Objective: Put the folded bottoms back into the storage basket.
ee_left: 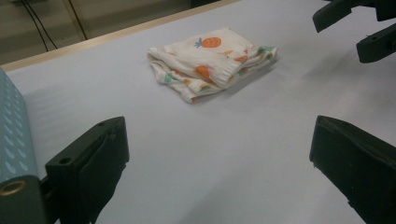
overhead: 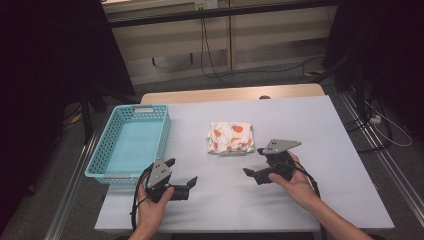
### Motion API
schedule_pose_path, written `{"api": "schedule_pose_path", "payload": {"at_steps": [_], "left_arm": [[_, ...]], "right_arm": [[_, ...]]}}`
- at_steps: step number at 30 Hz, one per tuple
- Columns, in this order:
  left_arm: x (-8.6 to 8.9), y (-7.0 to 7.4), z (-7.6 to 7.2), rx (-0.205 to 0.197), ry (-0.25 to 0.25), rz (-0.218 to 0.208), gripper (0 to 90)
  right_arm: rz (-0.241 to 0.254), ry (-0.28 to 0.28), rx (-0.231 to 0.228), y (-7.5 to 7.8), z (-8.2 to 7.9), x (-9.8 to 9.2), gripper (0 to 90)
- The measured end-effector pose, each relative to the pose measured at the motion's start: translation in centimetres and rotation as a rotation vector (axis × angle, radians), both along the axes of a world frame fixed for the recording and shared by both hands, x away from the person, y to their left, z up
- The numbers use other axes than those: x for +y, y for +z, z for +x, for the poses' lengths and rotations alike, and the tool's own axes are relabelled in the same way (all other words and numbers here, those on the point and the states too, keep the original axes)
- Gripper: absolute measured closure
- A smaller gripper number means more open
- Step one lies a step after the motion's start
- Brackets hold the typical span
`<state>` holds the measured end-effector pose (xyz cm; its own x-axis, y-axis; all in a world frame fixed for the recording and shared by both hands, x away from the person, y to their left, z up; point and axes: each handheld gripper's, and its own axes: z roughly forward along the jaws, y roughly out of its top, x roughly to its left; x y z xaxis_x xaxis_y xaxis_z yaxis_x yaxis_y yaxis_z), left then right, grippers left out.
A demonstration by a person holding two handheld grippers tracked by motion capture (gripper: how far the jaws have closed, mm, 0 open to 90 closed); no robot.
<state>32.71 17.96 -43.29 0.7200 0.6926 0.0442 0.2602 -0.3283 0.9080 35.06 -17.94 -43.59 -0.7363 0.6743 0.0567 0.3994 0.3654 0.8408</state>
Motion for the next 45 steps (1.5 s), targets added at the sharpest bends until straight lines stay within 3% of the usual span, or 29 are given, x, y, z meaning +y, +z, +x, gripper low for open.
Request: {"api": "schedule_pose_path", "payload": {"at_steps": [4,9,14,16,22,27,28,30,39,45], "left_arm": [[-0.1,-0.1,0.0,0.001,-0.005,0.002,4.7],[-0.1,-0.1,0.1,0.000,-0.006,0.002,4.7],[0.0,-0.1,0.1,0.002,-0.006,0.003,4.8],[0.0,-0.1,0.1,-0.003,-0.008,0.001,4.7],[0.0,0.0,0.2,-0.003,-0.013,-0.002,4.7],[-0.1,-0.1,0.3,0.004,-0.021,0.008,4.8],[-0.1,-0.1,0.3,0.004,-0.021,0.008,4.8],[-0.1,-0.1,0.3,0.004,-0.023,0.007,4.8],[-0.2,-0.2,0.2,0.010,-0.029,0.012,4.8],[-0.3,-0.3,0.3,0.014,-0.039,0.020,4.7]], "right_arm": [[-0.041,0.019,0.024,0.1,0.8,0.7,12.9],[-0.028,0.056,0.015,0.4,1.7,1.1,13.8],[-0.059,0.070,0.030,0.4,3.5,2.2,14.8],[-0.084,0.086,0.040,0.2,4.4,2.8,21.8],[-0.101,0.124,0.040,0.4,5.4,3.7,26.7],[-0.141,0.146,0.037,1.2,6.5,4.8,36.4],[-0.155,0.152,0.038,1.2,6.8,5.1,42.8],[-0.164,0.161,0.044,1.1,7.1,5.3,46.0],[-0.263,0.164,0.031,0.0,8.6,6.4,51.6],[-0.301,0.179,0.056,-1.0,9.0,6.5,55.6]]}}
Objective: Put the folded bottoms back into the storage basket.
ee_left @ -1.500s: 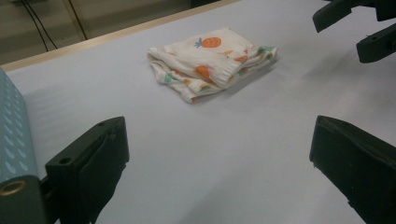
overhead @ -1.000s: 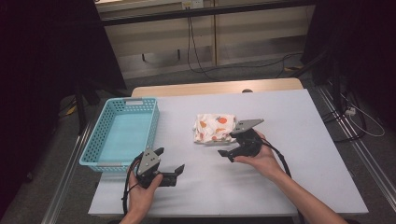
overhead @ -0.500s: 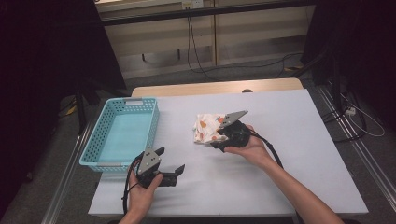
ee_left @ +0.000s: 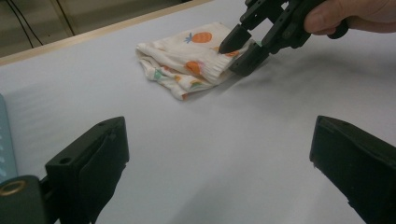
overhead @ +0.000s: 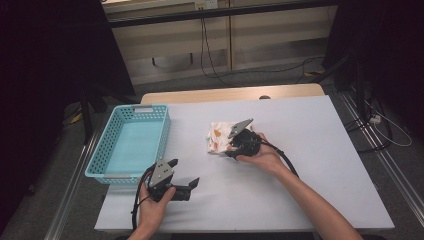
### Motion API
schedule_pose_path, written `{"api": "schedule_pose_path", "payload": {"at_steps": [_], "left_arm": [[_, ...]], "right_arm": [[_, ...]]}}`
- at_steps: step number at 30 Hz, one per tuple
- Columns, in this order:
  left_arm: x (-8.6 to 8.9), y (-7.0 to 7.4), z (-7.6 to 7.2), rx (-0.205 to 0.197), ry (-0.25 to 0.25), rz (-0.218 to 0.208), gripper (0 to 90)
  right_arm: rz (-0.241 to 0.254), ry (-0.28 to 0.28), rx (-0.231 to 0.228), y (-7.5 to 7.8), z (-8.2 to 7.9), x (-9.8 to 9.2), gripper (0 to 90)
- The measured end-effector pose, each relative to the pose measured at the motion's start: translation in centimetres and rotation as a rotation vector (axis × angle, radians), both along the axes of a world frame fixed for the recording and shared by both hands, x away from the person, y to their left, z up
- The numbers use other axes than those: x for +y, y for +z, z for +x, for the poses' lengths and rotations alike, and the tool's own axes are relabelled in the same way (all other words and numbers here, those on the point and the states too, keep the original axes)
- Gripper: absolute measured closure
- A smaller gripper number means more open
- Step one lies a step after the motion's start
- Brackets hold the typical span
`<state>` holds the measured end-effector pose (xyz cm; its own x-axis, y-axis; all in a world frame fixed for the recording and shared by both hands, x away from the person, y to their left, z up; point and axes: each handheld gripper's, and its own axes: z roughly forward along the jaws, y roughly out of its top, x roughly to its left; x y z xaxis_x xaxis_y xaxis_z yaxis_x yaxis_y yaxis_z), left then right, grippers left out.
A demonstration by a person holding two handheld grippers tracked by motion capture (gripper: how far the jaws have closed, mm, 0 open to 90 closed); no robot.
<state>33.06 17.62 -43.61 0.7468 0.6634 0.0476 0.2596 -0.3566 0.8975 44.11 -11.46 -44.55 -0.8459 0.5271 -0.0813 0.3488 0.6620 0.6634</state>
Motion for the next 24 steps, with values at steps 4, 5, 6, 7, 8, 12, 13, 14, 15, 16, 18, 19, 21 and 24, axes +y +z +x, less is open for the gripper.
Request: {"api": "schedule_pose_path", "payload": {"at_steps": [4,5,6,7,8,12,13,14,15,16,18,19,21,24], "left_arm": [[0.0,0.0,0.0,0.003,0.003,0.001,4.8],[0.0,0.0,0.0,0.003,0.003,0.001,4.7],[0.0,0.0,0.0,0.003,0.003,0.001,4.7],[0.0,0.0,0.0,0.003,0.003,0.000,4.7],[0.0,0.0,0.0,0.003,0.001,0.002,4.7],[0.0,0.0,0.0,0.003,-0.003,0.003,4.7],[0.1,0.0,0.0,0.003,-0.002,0.002,4.7],[0.1,0.0,0.0,0.005,0.001,0.004,4.7],[0.0,0.0,0.0,0.007,0.001,-0.002,4.8],[0.0,0.0,0.0,0.007,0.000,-0.003,4.8],[0.0,0.0,0.0,0.009,0.001,-0.002,4.7],[0.0,0.0,0.1,0.010,-0.001,-0.004,4.7],[-0.1,-0.1,0.1,0.009,-0.001,-0.004,4.7],[-0.1,-0.1,0.2,0.012,0.002,-0.005,4.8]], "right_arm": [[-0.002,0.003,0.008,-0.5,0.4,0.1,55.7],[-0.004,0.002,0.012,-0.5,0.5,0.1,55.3],[-0.004,0.002,0.012,-0.5,0.5,0.1,55.3],[-0.005,0.003,0.017,-0.6,0.5,0.1,54.9],[-0.014,0.005,0.017,-0.5,0.6,0.2,55.0],[-0.032,0.017,0.022,-0.5,0.9,0.5,53.4],[-0.025,0.021,0.031,-0.6,1.1,0.3,54.3],[-0.021,0.022,0.038,-0.6,1.2,0.3,55.5],[-0.026,0.027,0.031,-0.6,1.3,0.3,56.6],[-0.026,0.027,0.031,-0.6,1.3,0.3,56.6],[-0.045,0.046,0.022,-0.5,1.5,0.5,59.9],[-0.044,0.048,0.025,-0.5,1.6,0.5,60.8],[-0.040,0.048,0.026,-0.5,1.7,0.4,62.0],[-0.034,0.052,0.014,-0.6,1.8,0.3,68.2]]}}
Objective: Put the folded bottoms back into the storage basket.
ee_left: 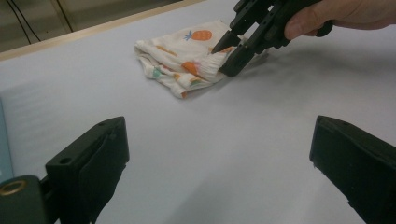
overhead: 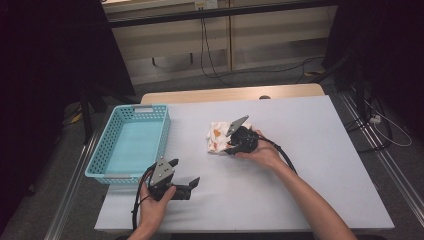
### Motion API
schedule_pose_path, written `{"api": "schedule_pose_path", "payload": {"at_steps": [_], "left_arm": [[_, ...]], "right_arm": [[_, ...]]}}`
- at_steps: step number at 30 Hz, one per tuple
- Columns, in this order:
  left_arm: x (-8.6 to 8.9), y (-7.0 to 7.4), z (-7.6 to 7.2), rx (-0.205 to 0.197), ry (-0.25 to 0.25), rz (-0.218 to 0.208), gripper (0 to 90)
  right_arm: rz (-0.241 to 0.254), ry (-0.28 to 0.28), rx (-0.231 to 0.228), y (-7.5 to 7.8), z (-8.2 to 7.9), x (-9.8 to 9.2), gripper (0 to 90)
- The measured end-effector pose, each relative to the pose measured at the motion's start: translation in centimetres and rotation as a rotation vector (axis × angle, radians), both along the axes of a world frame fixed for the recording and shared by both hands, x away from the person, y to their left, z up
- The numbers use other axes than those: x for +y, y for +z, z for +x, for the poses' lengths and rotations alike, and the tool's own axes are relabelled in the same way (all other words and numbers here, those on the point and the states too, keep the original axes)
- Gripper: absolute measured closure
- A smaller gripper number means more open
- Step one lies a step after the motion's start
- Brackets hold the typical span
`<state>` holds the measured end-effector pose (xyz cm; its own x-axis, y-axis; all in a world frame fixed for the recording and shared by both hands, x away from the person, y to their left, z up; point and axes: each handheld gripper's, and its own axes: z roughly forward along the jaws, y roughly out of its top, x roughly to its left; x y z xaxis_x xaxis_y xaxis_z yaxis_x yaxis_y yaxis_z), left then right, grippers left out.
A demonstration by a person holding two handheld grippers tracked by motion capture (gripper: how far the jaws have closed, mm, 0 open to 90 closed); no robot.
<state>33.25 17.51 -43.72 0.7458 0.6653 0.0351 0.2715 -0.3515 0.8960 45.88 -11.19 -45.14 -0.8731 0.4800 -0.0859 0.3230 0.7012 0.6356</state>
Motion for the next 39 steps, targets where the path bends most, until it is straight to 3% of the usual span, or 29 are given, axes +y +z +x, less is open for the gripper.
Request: {"api": "schedule_pose_path", "payload": {"at_steps": [6,10,11,15,25,33,35,38,39], "left_arm": [[0.1,0.0,0.0,0.001,0.000,0.003,4.8],[-0.1,-0.1,0.2,0.002,0.007,0.005,4.8],[-0.2,-0.2,0.2,0.000,0.005,0.007,4.8],[-0.5,-0.4,0.6,0.020,-0.009,0.006,4.8],[-0.8,-0.7,1.7,0.062,-0.017,0.007,5.8],[-2.1,-0.5,2.5,0.027,-0.011,0.043,6.3],[-2.3,-0.5,3.3,0.052,-0.008,0.031,8.4],[-2.5,-0.4,3.7,0.028,0.008,0.052,8.4],[-2.6,-0.3,3.9,0.039,0.008,0.045,8.4]], "right_arm": [[-0.012,0.003,-0.033,-0.1,-0.3,0.1,70.4],[0.009,-0.001,-0.009,-0.1,0.0,-0.1,71.2],[0.011,-0.002,-0.021,-0.2,-0.1,-0.2,76.8],[0.005,-0.029,-0.039,-0.1,-0.4,0.0,80.0],[0.033,-0.029,-0.005,0.1,-0.4,-0.4,81.0],[0.030,-0.016,-0.004,0.2,-1.1,-0.5,81.1],[0.031,-0.010,0.002,0.3,-1.3,-0.4,81.1],[0.035,-0.007,0.005,0.4,-1.4,-0.4,81.1],[0.035,-0.004,0.005,0.4,-1.5,-0.4,81.1]]}}
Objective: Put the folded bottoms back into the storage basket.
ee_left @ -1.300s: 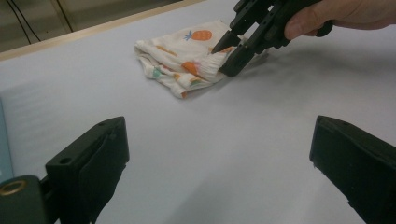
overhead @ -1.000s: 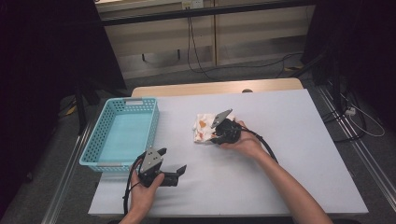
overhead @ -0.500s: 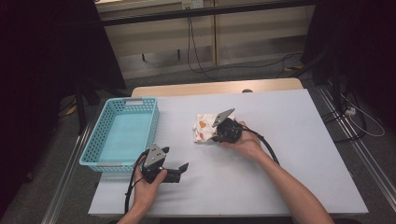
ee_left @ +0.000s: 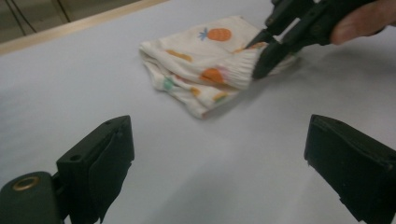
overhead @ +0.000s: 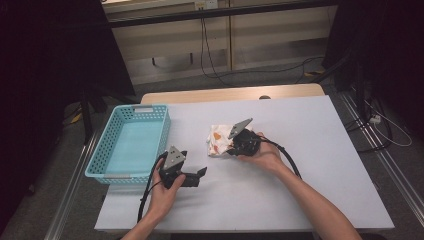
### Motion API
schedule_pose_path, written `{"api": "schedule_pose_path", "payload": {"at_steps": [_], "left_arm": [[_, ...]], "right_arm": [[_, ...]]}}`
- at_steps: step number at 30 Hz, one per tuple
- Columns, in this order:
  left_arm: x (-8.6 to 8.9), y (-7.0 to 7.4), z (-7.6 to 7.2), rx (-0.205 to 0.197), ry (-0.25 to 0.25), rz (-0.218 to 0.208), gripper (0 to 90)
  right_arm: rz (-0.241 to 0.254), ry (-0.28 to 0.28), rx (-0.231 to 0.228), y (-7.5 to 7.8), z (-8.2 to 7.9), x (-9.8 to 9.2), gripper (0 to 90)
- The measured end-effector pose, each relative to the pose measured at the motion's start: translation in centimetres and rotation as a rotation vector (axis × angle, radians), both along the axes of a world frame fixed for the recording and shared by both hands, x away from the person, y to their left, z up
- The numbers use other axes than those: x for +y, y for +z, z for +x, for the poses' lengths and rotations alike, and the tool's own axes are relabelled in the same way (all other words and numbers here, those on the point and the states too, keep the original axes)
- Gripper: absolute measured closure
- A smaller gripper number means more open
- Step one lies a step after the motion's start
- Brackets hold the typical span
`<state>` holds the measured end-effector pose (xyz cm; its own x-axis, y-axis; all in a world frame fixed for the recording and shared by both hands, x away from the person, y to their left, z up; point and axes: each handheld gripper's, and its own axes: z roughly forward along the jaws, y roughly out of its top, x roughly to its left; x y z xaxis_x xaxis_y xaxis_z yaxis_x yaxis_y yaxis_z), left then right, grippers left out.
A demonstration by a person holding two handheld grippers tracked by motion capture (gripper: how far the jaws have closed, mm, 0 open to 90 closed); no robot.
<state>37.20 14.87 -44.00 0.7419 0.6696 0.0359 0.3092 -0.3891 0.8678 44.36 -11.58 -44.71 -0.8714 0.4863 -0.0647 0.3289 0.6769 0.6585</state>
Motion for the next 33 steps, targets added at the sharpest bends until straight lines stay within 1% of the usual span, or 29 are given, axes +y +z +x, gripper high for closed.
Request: {"api": "schedule_pose_path", "payload": {"at_steps": [2,3,4,6,7,8,9,10,12,13,15,19,20,23,25,27,28,31,33], "left_arm": [[-0.1,0.1,0.5,0.022,0.002,-0.032,8.4],[-0.3,0.1,0.8,0.040,0.004,-0.037,8.4],[-0.5,0.1,1.1,0.039,-0.002,-0.034,8.4],[-0.9,0.2,1.7,0.018,0.001,-0.002,8.4],[-1.0,0.2,1.9,0.010,0.004,-0.005,8.4],[-1.2,0.2,2.2,0.017,-0.003,-0.001,8.4],[-1.3,0.2,2.5,0.020,-0.008,0.015,8.4],[-1.5,0.3,2.7,0.017,-0.010,0.013,8.4],[-1.7,0.5,3.0,-0.006,-0.002,0.008,8.1],[-1.8,0.6,3.2,-0.007,-0.003,0.001,8.0],[-2.1,0.8,3.5,0.008,0.002,-0.001,7.7],[-2.7,1.3,3.8,0.000,-0.018,-0.012,7.1],[-2.9,1.4,4.0,0.000,-0.020,-0.014,6.2],[-3.3,1.6,4.4,-0.001,-0.016,-0.006,6.4],[-3.5,1.6,4.8,-0.004,-0.003,-0.006,6.7],[-3.7,1.4,5.4,0.000,-0.002,0.002,7.2],[-3.8,1.3,5.7,-0.004,0.001,0.006,8.2],[-3.9,0.8,6.9,0.015,0.020,0.002,8.7],[-4.1,0.5,7.6,0.011,0.020,0.000,12.4]], "right_arm": [[0.003,0.004,0.006,0.0,-0.4,0.1,81.1],[0.003,0.004,0.006,0.0,-0.4,0.1,81.1],[0.006,0.007,0.001,0.0,-0.5,0.1,81.1],[0.008,0.012,0.005,0.0,-0.8,0.1,81.1],[0.009,0.012,0.004,0.0,-1.0,0.1,81.1],[0.008,0.012,0.004,0.0,-1.2,0.1,81.1],[0.017,0.018,0.003,0.0,-1.5,0.0,81.1],[0.017,0.018,0.003,0.0,-1.5,0.0,81.1],[0.021,0.025,0.001,0.1,-1.8,0.0,81.1],[0.023,0.029,0.003,0.1,-2.0,0.0,81.1],[0.025,0.032,0.005,0.2,-2.2,0.0,81.1],[0.023,0.031,0.007,0.3,-2.8,0.1,81.1],[0.031,0.033,0.007,0.3,-3.0,0.0,81.1],[0.032,0.034,0.010,0.4,-3.2,-0.1,81.1],[0.038,0.037,0.010,0.4,-3.3,-0.1,81.1],[0.036,0.039,0.009,0.4,-3.4,-0.1,81.1],[0.037,0.039,0.011,0.3,-3.4,-0.1,81.1],[0.043,0.038,0.011,0.2,-3.4,-0.2,81.1],[0.042,0.038,0.014,0.2,-3.4,-0.1,81.1]]}}
